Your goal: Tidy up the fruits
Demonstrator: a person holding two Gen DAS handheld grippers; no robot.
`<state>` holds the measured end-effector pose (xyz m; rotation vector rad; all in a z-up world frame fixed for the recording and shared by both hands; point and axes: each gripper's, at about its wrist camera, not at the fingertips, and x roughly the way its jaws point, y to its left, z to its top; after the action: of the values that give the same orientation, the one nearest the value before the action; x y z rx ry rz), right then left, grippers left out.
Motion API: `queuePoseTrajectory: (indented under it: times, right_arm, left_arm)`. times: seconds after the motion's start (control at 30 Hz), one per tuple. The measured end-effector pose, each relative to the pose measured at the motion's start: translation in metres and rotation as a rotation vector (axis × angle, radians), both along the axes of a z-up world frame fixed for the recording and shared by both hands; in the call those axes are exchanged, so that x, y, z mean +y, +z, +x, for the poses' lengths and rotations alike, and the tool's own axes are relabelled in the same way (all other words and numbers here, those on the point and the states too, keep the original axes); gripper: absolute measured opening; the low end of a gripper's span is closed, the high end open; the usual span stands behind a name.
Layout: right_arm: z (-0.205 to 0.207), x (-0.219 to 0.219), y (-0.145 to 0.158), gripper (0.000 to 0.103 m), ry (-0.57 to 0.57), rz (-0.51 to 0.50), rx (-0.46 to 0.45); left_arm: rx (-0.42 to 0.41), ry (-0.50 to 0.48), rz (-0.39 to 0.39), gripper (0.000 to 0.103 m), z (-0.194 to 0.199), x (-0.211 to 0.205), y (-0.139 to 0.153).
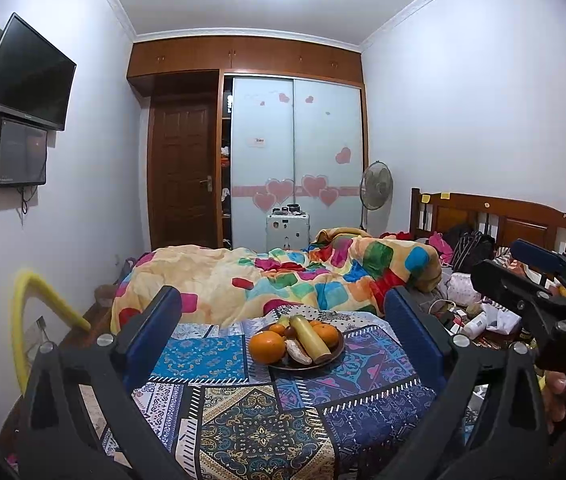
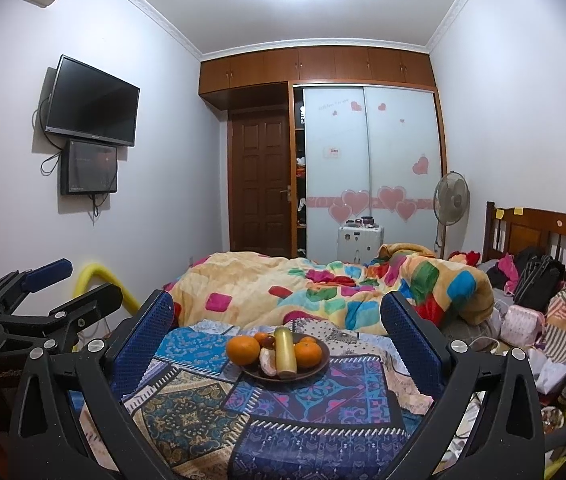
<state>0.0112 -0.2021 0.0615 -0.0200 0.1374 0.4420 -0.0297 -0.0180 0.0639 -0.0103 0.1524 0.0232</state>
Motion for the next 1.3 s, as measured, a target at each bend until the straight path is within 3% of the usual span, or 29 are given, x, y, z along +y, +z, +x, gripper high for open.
queuePoseTrajectory:
  times: [1.3]
  right_arm:
    - [-0.0018, -0.0001, 0.0019, 0.103, 0.012, 0.012, 0.005]
  left_arm:
    - [0.001, -0.024, 0.006, 0.103, 0.0001, -0.0008, -0.0015]
